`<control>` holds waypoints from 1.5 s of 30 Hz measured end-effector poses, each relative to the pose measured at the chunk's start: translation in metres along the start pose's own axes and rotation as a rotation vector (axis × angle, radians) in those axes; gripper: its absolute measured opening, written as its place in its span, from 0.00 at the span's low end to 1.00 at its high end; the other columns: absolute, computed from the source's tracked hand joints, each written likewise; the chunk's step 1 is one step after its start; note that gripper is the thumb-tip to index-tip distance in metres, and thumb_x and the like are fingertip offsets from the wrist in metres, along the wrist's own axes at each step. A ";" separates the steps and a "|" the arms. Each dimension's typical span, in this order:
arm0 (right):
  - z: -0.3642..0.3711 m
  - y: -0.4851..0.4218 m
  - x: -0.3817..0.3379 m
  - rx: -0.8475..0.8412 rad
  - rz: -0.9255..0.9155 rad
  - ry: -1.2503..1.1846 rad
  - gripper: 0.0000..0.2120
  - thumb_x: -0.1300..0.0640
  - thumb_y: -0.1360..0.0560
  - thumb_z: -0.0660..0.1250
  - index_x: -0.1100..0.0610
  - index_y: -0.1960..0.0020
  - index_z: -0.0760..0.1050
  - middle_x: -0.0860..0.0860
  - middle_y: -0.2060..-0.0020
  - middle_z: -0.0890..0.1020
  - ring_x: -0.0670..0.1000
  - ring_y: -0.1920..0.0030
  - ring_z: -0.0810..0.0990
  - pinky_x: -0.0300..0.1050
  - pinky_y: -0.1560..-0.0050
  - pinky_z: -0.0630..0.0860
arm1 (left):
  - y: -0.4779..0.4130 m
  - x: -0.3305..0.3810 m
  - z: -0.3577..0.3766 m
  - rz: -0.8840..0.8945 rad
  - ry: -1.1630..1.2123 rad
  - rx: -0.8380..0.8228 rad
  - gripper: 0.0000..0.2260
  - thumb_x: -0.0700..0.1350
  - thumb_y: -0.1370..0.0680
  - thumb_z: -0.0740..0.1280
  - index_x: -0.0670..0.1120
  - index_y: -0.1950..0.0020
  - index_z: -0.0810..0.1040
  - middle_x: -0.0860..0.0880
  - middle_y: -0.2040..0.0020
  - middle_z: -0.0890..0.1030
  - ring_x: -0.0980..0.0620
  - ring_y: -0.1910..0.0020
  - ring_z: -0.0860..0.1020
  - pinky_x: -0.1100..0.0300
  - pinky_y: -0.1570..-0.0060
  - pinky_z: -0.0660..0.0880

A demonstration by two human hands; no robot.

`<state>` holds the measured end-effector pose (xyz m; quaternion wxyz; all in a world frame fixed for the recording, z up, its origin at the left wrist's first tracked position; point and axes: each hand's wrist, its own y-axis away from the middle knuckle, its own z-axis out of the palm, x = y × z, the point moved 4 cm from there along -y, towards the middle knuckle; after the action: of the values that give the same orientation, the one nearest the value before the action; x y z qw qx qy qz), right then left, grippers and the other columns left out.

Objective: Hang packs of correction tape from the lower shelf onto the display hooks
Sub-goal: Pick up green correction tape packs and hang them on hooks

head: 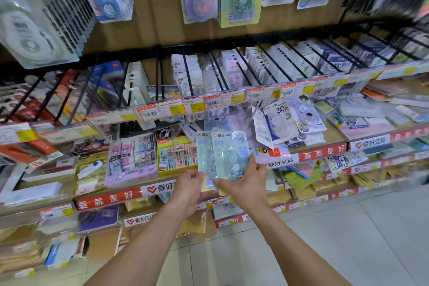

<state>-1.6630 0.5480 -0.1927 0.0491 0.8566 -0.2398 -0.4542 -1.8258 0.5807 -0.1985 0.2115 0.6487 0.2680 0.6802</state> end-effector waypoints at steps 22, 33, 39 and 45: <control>-0.069 0.034 0.007 -0.276 -0.017 -0.521 0.13 0.53 0.26 0.78 0.53 0.43 0.81 0.47 0.53 0.89 0.47 0.54 0.88 0.41 0.56 0.83 | 0.085 -0.028 0.037 -0.070 0.245 0.124 0.03 0.40 0.15 0.60 0.42 0.44 0.72 0.38 0.48 0.83 0.39 0.52 0.83 0.54 0.70 0.80; -0.147 -0.008 -0.047 -0.233 -0.210 -0.630 0.07 0.58 0.20 0.70 0.60 0.44 0.81 0.55 0.53 0.88 0.54 0.54 0.88 0.52 0.54 0.85 | 0.120 0.004 0.090 0.043 0.211 0.188 0.05 0.40 0.15 0.59 0.47 0.48 0.73 0.46 0.47 0.78 0.36 0.51 0.83 0.53 0.71 0.81; -0.171 -0.013 -0.086 -0.283 -0.318 -0.688 0.11 0.55 0.19 0.69 0.64 0.51 0.80 0.58 0.59 0.86 0.55 0.60 0.85 0.52 0.59 0.83 | 0.131 0.025 0.096 0.145 0.145 0.182 0.07 0.43 0.15 0.57 0.52 0.49 0.72 0.48 0.39 0.74 0.39 0.64 0.86 0.41 0.44 0.79; -0.195 -0.027 -0.133 -0.297 -0.421 -0.750 0.09 0.62 0.20 0.69 0.58 0.60 0.77 0.52 0.68 0.83 0.51 0.67 0.82 0.45 0.65 0.80 | 0.139 0.040 0.086 0.347 0.142 0.192 0.04 0.44 0.15 0.59 0.48 0.45 0.73 0.49 0.39 0.76 0.51 0.63 0.86 0.39 0.42 0.78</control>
<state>-1.5599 0.6064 0.0131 -0.0125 0.6468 0.0062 -0.7625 -1.7348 0.5072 -0.0778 0.0092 0.6525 0.2301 0.7219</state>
